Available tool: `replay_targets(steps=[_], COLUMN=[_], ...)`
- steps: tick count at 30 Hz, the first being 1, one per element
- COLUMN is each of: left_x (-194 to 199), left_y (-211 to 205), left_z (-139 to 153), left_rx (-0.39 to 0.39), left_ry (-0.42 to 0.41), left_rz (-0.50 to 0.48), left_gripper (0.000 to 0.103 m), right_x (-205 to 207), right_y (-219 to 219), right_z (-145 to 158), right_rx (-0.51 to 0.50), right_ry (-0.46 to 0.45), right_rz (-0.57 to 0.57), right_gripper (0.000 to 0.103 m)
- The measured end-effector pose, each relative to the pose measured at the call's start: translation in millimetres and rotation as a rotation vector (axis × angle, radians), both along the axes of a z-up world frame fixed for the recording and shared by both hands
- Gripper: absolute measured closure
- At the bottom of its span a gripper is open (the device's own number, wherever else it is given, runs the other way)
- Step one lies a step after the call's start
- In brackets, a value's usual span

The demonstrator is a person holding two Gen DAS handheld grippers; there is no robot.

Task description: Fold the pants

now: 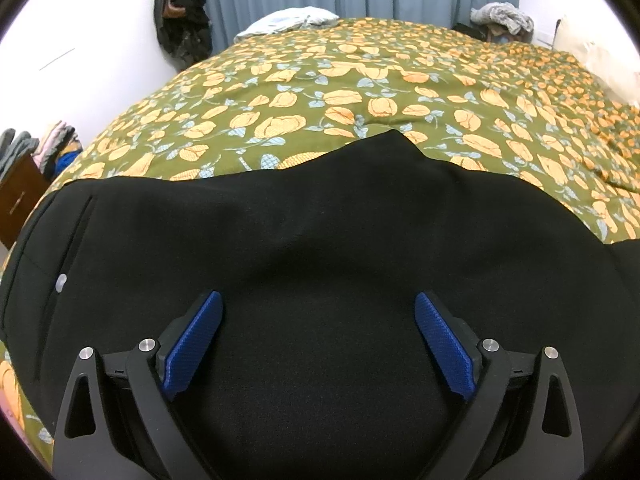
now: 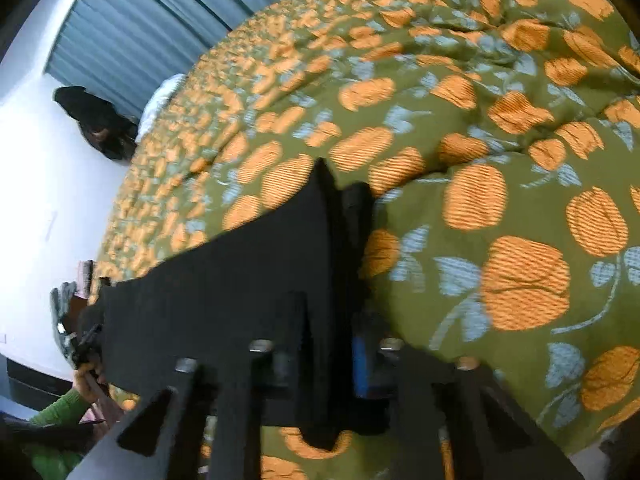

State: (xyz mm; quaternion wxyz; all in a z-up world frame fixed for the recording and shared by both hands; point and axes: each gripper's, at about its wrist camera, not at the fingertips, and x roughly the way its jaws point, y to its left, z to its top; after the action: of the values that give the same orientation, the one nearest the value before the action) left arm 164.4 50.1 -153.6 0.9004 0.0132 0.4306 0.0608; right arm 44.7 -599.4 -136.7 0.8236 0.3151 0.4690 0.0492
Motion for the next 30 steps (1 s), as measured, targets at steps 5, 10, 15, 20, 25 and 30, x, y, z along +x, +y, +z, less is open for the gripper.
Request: replay_targets(steps=[5, 10, 15, 20, 25, 30], left_x=[3.3, 0.9, -26.5, -49.8, -57.3, -59.9], left_y=[0.9, 4.6, 7.7, 15.8, 31.7, 28.7], left_z=[2.4, 14.3, 25.4, 31.9, 38.0, 50.8], left_rx=[-0.008, -0.068, -0.169, -0.257, -0.358, -0.515], left_ry=[0.036, 0.122, 0.12, 0.093, 0.071, 0.061], left_rz=[0.007, 0.009, -0.031, -0.107, -0.128, -0.186], left_gripper=[0.005, 0.005, 0.005, 0.005, 0.005, 0.006], right_x=[-5.8, 0.8, 30.0, 76.6, 93.7, 45.2], right_y=[33.0, 117.7, 238.1, 376.0, 461.3, 442.6], right_z=[46.7, 82.7, 76.0, 43.3, 26.8, 66.4], right_rx=[0.136, 0.267, 0.416, 0.473, 0.236, -0.124], right_ry=[-0.184, -0.305, -0.354, -0.283, -0.154, -0.298], right_rz=[0.023, 0.129, 0.189, 0.238, 0.326, 0.342], right_gripper=[0.088, 0.088, 0.088, 0.088, 0.027, 0.016])
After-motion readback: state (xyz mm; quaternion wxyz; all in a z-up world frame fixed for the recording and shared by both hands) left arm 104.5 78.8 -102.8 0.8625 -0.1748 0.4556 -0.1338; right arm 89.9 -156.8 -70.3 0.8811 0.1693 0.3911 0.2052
